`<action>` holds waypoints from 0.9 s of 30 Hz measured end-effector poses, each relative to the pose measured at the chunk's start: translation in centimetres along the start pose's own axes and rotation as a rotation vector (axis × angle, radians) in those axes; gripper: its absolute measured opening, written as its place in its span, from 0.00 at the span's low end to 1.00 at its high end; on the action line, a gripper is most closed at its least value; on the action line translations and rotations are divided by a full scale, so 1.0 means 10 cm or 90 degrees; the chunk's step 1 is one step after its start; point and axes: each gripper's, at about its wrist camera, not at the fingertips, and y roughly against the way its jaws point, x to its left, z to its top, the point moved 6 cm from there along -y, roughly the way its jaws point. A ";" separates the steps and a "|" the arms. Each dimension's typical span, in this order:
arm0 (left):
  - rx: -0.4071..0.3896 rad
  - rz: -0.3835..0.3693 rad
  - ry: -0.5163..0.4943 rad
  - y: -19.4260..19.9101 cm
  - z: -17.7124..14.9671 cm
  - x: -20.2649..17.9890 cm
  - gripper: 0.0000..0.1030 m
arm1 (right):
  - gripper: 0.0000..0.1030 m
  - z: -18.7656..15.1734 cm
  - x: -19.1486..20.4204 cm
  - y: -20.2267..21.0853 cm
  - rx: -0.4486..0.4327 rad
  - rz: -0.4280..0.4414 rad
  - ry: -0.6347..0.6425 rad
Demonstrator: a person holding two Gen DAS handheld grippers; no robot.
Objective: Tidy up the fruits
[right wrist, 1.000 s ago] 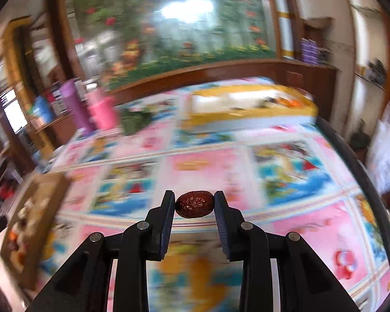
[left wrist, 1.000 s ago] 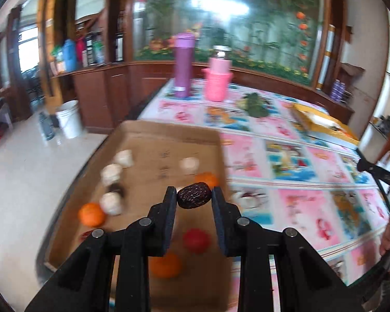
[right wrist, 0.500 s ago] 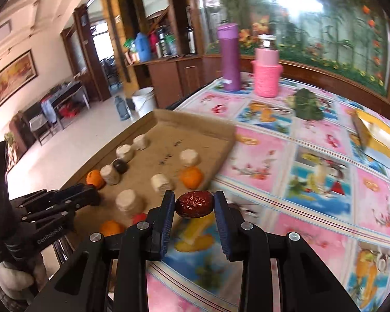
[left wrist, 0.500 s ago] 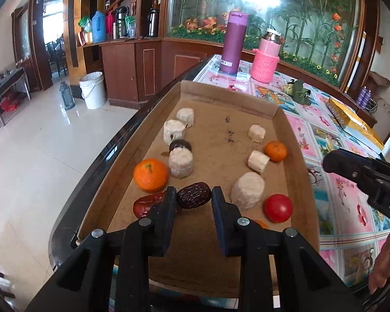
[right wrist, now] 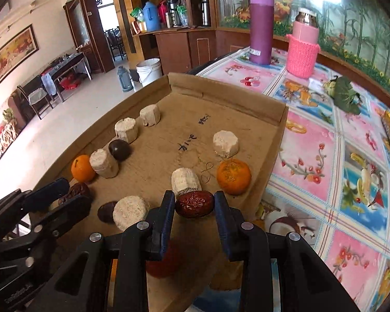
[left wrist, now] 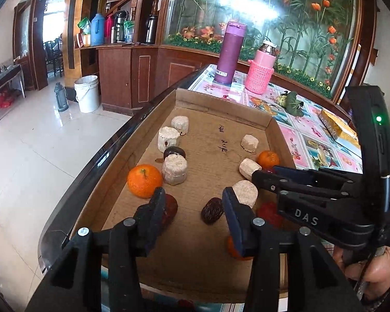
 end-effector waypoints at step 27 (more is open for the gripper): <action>-0.150 0.151 -0.100 0.72 0.18 -0.80 0.90 | 0.81 -0.62 -0.83 1.41 -0.197 -0.098 -0.167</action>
